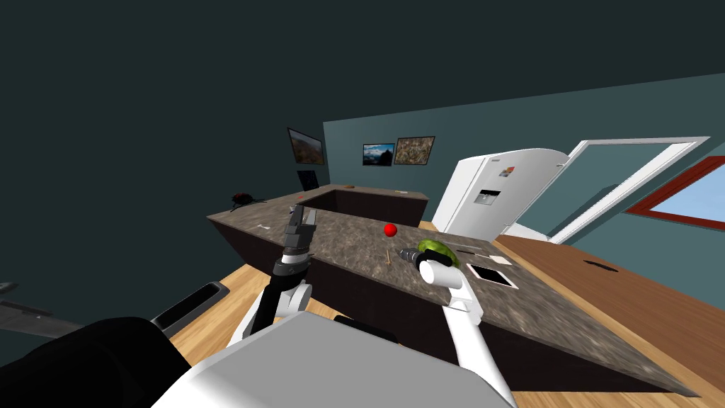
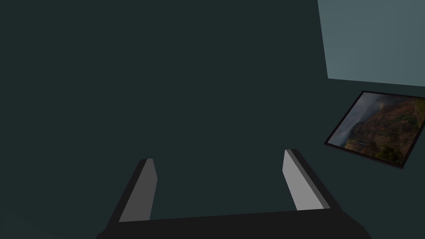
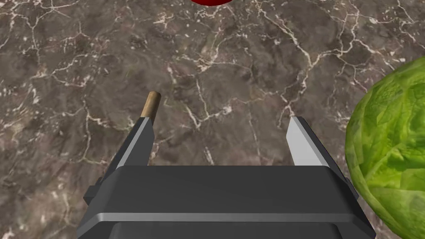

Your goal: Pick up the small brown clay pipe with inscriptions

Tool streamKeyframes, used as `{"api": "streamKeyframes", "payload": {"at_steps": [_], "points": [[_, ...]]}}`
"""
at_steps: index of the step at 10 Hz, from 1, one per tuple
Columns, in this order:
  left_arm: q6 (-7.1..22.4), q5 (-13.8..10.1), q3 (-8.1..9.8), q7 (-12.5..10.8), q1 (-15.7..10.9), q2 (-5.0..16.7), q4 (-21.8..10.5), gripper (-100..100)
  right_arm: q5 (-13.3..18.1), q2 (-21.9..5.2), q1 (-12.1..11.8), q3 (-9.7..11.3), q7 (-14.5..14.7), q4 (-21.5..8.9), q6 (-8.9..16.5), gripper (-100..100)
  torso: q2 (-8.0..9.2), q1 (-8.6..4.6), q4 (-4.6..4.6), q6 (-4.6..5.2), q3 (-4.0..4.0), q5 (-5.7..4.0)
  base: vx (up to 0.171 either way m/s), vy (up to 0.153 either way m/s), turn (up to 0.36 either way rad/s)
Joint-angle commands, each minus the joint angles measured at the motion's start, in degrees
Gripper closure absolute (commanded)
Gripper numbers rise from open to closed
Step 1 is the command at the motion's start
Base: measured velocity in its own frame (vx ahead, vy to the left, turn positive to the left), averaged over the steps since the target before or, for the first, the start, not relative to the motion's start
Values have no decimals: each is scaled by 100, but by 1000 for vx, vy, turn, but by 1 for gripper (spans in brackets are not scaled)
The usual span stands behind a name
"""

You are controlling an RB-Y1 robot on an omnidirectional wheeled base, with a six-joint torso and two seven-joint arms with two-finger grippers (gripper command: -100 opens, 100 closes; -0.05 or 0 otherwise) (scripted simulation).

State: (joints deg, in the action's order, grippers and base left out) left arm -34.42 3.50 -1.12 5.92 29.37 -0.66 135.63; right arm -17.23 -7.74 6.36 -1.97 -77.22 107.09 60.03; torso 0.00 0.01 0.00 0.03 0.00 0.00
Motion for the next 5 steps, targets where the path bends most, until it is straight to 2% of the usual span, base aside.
{"api": "streamKeyframes", "payload": {"at_steps": [1,2,3,5], "points": [[0,0,0,0,0,0,0,0,-50,27,52,-18,-108,-79,210,-100,0,0,0,0,0,0,0,0,0],[0,0,0,0,0,0,0,0,-111,115,144,-38,-295,-190,411,-100,0,0,0,1,0,0,0,0,0],[0,0,0,0,0,0,0,0,-111,115,144,-38,-295,-190,480,-100,0,1,0,0,0,0,0,0,0],[0,0,0,0,0,0,0,0,-217,308,305,-75,-627,-391,877,-100,0,1,0,0,0,0,0,0,0]]}}
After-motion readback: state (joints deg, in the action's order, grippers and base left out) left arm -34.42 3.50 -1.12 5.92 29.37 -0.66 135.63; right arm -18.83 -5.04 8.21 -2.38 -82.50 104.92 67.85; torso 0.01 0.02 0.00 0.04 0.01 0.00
